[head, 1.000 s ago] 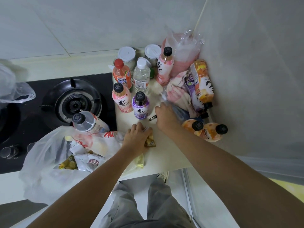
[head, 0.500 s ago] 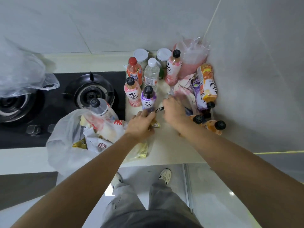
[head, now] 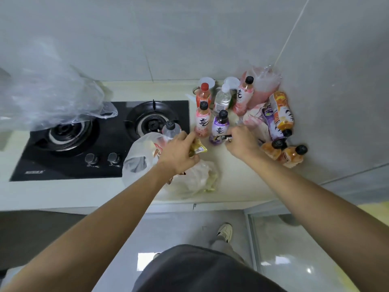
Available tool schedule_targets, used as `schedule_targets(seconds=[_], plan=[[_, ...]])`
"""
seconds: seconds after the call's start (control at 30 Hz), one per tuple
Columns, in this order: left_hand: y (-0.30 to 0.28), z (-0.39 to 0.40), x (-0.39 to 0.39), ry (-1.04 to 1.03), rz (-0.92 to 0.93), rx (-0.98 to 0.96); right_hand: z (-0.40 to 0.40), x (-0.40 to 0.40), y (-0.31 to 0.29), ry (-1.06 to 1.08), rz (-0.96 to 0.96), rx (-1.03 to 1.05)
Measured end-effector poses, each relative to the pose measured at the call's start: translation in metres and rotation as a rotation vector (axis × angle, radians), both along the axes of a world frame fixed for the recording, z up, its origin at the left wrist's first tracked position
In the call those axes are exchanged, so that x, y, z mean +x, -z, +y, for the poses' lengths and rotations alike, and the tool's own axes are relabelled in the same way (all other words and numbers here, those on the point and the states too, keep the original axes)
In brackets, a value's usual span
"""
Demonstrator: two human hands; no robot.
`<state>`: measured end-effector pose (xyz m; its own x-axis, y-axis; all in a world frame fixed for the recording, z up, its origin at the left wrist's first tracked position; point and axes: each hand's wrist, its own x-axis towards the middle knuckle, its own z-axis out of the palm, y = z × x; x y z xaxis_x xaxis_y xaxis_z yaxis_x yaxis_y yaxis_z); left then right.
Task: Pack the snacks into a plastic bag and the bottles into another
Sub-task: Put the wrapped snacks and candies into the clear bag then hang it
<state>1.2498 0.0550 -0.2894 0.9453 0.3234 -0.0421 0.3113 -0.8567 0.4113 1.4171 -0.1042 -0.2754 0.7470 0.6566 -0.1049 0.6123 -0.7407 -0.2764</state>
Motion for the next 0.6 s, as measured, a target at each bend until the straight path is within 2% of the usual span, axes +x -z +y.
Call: schedule_targets(seconds=[0.2,0.37,0.6], plan=[[-0.015,0.032,-0.069,-0.036,-0.093,-0.085,0.032,-0.07,-0.025,-0.013,-0.015,0.116],[-0.019,0.058,-0.117,-0.05,-0.137,-0.159,0.059,-0.12,-0.031,-0.046,0.058,0.196],[-0.024,0.082,-0.157,-0.089,-0.005,-0.113,0.091,-0.164,-0.029,-0.138,0.109,0.218]])
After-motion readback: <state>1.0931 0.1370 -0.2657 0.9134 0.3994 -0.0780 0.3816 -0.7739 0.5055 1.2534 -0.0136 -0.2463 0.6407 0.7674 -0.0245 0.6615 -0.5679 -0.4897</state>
